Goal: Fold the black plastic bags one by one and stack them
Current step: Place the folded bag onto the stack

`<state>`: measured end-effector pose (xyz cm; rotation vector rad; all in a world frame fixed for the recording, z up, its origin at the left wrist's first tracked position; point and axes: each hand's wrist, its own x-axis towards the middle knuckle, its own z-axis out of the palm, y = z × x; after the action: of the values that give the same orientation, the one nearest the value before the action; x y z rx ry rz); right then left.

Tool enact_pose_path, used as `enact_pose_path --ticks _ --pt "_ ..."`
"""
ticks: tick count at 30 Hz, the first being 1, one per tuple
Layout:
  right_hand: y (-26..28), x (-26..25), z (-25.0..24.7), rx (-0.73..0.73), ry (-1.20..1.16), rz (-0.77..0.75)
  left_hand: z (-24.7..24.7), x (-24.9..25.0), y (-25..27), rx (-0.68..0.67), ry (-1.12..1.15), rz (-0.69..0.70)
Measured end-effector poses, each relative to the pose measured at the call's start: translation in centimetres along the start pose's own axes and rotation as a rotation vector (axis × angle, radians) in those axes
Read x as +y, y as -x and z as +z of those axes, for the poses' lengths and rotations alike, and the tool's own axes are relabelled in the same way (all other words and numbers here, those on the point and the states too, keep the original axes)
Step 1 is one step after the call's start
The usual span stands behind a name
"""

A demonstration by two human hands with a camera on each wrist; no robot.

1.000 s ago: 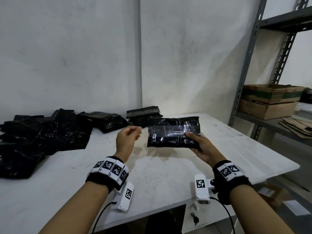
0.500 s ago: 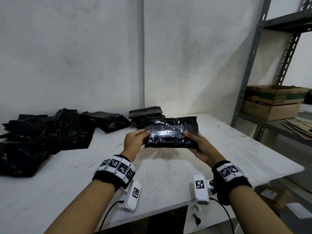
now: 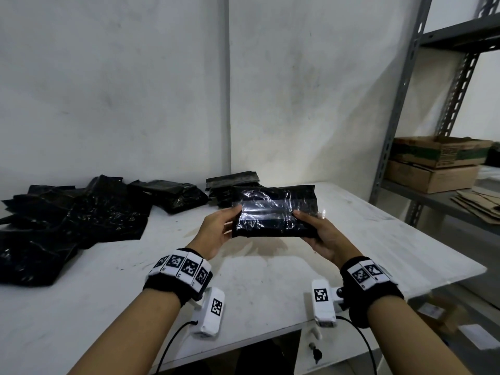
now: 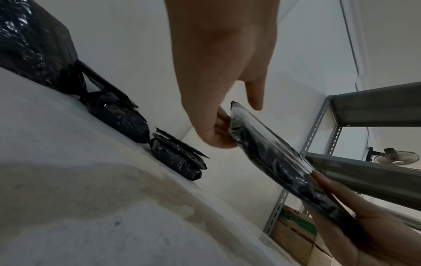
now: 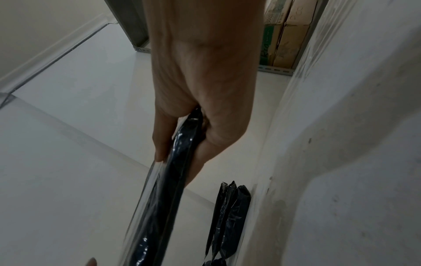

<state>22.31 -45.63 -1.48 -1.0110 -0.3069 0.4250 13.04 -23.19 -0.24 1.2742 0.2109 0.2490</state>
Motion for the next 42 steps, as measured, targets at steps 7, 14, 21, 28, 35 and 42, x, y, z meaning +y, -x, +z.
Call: enact_pose_path --ticks 7,14,21,28,35,42 --pt "0.0 0.3 1.5 -0.083 0.027 0.025 0.3 0.1 0.5 -0.032 -0.105 -0.075" --pt "-0.3 0.0 2.7 -0.138 0.066 0.039 -0.5 0.1 0.5 -0.076 0.046 -0.081" --pt "-0.9 0.1 2.8 0.069 -0.132 -0.023 -1.4 0.1 -0.1 0.034 0.09 -0.011" --pt "-1.9 0.9 2.4 0.084 -0.125 -0.067 -1.9 -0.3 -0.1 0.024 0.065 -0.01" --pt "-2.6 1.4 1.8 0.103 -0.107 -0.058 -2.1 -0.3 -0.1 0.035 0.047 -0.006" --pt "-2.4 1.2 2.3 0.083 0.005 -0.032 -2.3 -0.2 0.2 0.034 0.048 0.015"
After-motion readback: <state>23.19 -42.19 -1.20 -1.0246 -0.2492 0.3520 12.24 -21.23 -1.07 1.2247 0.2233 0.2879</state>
